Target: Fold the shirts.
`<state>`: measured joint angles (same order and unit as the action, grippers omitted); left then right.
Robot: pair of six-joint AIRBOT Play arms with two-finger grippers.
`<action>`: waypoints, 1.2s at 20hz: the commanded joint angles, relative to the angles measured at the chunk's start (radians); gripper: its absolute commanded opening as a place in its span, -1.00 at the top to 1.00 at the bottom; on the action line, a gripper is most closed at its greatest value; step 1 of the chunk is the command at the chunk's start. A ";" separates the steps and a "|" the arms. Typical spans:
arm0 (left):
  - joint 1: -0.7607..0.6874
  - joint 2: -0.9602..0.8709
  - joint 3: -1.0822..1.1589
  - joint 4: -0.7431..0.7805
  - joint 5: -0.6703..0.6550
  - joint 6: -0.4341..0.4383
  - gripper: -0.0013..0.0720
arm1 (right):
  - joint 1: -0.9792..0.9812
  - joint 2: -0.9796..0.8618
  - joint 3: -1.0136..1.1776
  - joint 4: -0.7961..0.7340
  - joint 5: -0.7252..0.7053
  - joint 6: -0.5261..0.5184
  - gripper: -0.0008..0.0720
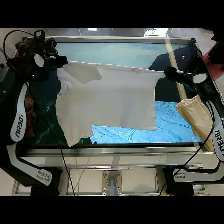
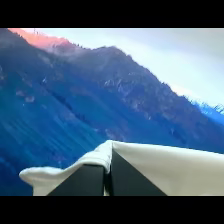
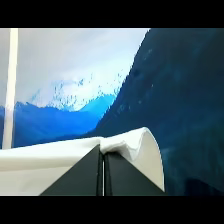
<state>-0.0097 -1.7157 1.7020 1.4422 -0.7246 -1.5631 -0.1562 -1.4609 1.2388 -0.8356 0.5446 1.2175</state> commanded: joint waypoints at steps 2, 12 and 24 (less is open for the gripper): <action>-0.003 0.015 0.018 0.096 -0.311 0.087 0.92 | 0.018 0.000 0.038 -0.143 0.297 0.057 0.91; -0.003 0.028 -0.319 0.122 -0.372 0.085 0.92 | 0.114 0.001 -0.224 -0.284 0.213 0.175 0.91; -0.002 0.125 -0.225 0.135 -0.369 0.038 -0.67 | 0.111 0.054 -0.174 -0.213 0.301 0.171 0.13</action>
<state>-0.0116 -1.6474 1.4330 1.5665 -1.0599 -1.5204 -0.0444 -1.4399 1.0260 -1.0237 0.7670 1.3911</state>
